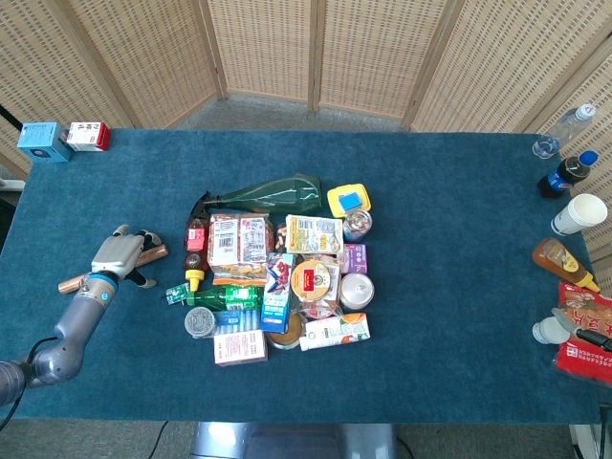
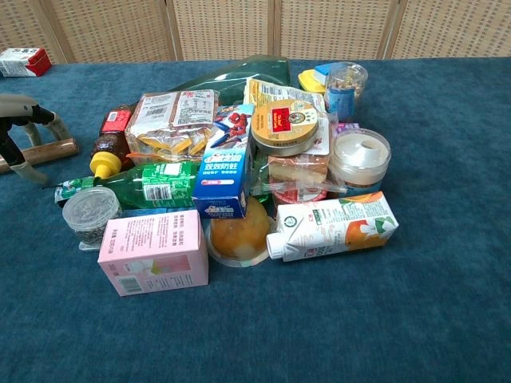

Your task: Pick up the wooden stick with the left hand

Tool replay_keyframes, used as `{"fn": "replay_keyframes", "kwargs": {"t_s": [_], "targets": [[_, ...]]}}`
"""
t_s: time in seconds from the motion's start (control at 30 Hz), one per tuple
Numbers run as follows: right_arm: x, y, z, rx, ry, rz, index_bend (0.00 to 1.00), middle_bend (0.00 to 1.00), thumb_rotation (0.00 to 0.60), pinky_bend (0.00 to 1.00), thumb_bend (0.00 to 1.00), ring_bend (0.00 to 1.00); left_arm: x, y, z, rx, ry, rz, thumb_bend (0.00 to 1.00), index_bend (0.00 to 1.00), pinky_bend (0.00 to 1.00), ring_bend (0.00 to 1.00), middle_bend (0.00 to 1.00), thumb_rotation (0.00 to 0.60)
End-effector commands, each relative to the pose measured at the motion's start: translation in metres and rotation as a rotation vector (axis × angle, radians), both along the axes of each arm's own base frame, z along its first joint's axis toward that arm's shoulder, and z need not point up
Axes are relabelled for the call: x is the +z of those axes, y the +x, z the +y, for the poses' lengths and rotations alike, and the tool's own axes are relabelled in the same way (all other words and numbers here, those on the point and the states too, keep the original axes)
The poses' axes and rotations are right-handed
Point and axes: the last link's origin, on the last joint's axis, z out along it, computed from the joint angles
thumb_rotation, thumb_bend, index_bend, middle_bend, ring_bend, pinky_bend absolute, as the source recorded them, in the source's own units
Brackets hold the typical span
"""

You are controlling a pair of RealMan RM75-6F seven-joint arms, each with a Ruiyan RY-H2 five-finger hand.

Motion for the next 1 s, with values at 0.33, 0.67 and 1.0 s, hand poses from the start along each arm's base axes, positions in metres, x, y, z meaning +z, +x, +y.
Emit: {"fn": "replay_keyframes", "kwargs": {"t_s": [0.33, 0.67, 1.0], "targets": [[0.006, -0.002, 0.005, -0.006, -0.020, -0.021, 0.02, 0.07, 0.474, 0.00, 0.11, 0.00, 0.000, 0.006, -0.002, -0.011, 0.062, -0.018, 0.45, 0.63, 0.49, 0.76, 0.68, 0.600], [0.010, -0.002, 0.006, 0.008, -0.033, -0.041, 0.02, 0.08, 0.476, 0.00, 0.11, 0.00, 0.003, 0.007, -0.005, 0.001, 0.098, -0.037, 0.59, 0.80, 0.71, 0.95, 0.85, 0.600], [0.011, -0.001, 0.008, 0.015, -0.041, -0.047, 0.02, 0.08, 0.475, 0.00, 0.11, 0.00, 0.017, 0.015, 0.001, 0.005, 0.171, -0.114, 0.61, 0.81, 0.77, 0.99, 0.88, 0.600]]}}
